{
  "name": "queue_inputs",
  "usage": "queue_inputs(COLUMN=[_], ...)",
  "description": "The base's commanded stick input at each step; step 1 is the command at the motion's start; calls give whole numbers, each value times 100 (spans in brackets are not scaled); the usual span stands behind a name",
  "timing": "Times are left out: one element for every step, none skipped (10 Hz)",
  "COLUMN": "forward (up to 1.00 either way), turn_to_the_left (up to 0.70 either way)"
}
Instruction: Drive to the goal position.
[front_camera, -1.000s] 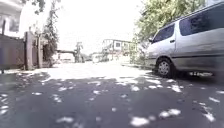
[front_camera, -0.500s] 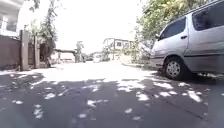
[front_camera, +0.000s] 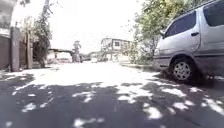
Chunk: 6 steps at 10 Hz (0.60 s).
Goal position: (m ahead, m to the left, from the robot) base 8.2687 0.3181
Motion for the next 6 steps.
queue_inputs(forward=[100,100,100,100,100,100], turn_to_the_left=[0,0,0,0,0,0])
